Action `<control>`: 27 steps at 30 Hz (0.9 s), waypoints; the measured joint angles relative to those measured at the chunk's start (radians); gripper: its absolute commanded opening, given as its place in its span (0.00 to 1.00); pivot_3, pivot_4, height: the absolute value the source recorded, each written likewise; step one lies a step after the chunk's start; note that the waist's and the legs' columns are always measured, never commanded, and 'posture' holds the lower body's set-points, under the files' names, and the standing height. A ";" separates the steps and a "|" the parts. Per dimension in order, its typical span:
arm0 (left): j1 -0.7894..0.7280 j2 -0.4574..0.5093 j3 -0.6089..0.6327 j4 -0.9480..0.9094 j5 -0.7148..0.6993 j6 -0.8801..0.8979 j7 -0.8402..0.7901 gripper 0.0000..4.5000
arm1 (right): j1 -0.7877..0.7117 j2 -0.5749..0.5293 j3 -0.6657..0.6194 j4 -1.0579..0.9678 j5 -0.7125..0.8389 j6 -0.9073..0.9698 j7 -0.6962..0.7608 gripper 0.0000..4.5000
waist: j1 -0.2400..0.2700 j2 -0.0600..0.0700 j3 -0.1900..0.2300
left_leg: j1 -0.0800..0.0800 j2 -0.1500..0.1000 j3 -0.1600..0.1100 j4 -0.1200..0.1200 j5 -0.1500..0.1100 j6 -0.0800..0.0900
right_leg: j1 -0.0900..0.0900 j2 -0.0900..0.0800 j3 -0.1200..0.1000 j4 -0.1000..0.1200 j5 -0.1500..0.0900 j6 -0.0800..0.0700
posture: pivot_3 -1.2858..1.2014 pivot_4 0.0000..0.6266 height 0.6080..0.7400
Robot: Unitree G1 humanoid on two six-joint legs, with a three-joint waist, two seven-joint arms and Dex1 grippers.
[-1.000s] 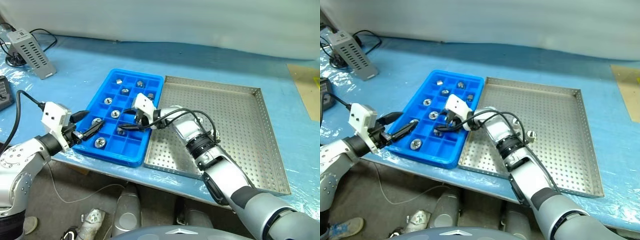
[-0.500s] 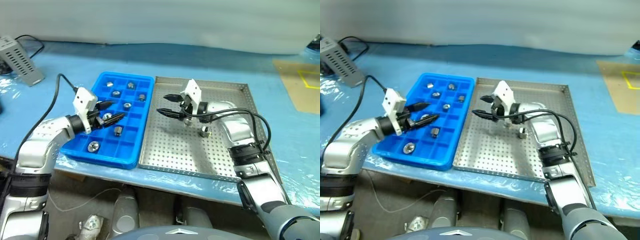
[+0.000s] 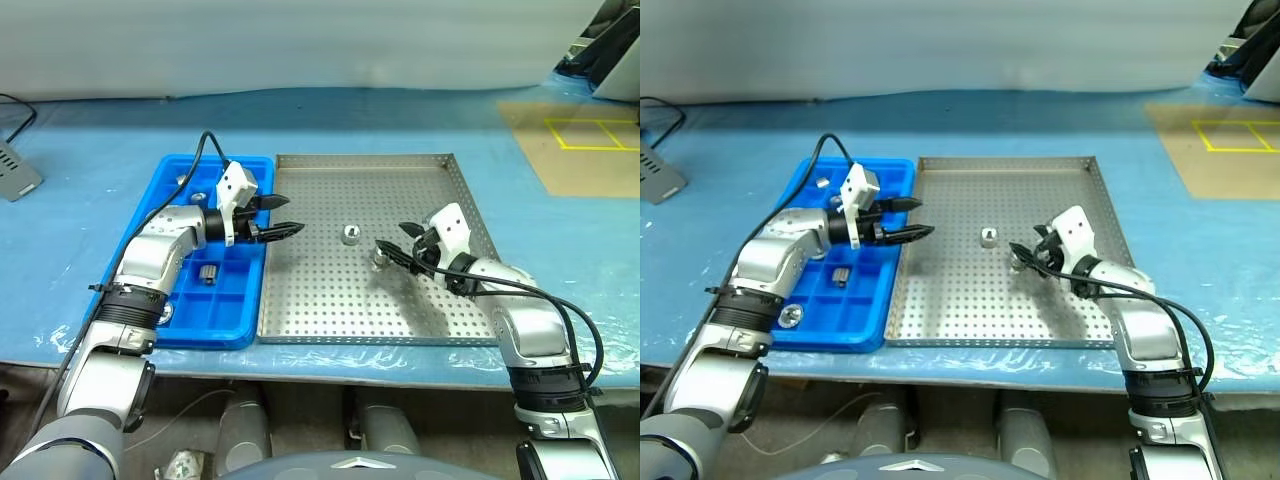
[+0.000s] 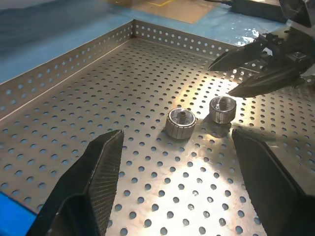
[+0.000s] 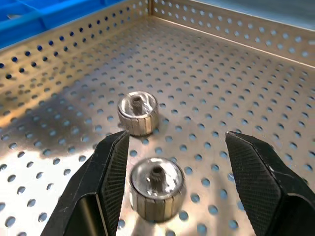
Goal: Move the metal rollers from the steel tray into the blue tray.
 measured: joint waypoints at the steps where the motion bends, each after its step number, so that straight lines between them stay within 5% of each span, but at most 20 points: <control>1: -0.001 0.000 0.000 0.004 0.002 -0.002 -0.005 0.83 | 0.000 0.003 0.004 -0.007 0.001 0.004 -0.007 0.72 | -0.002 0.000 0.000 | 0.000 0.000 0.000 0.000 0.000 0.000 | 0.000 0.000 0.000 0.000 0.000 0.000 | 0.38 0.24 1.00; 22: 0.073 0.046 0.022 -0.049 0.017 0.011 0.003 0.83 | -0.064 0.019 0.093 0.276 -0.027 -0.134 -0.020 0.72 | 0.009 0.000 0.000 | -0.001 0.000 0.003 0.006 -0.003 0.005 | 0.002 -0.002 0.000 0.000 0.000 0.000 | 0.43 0.24 1.00; 27: 0.086 0.049 0.023 -0.053 0.017 0.012 0.009 0.83 | -0.077 0.019 0.100 0.305 -0.033 -0.163 -0.013 0.45 | 0.010 0.000 0.000 | -0.001 0.000 0.003 0.006 -0.004 0.005 | 0.002 -0.002 0.000 -0.001 0.000 0.000 | 0.43 0.24 1.00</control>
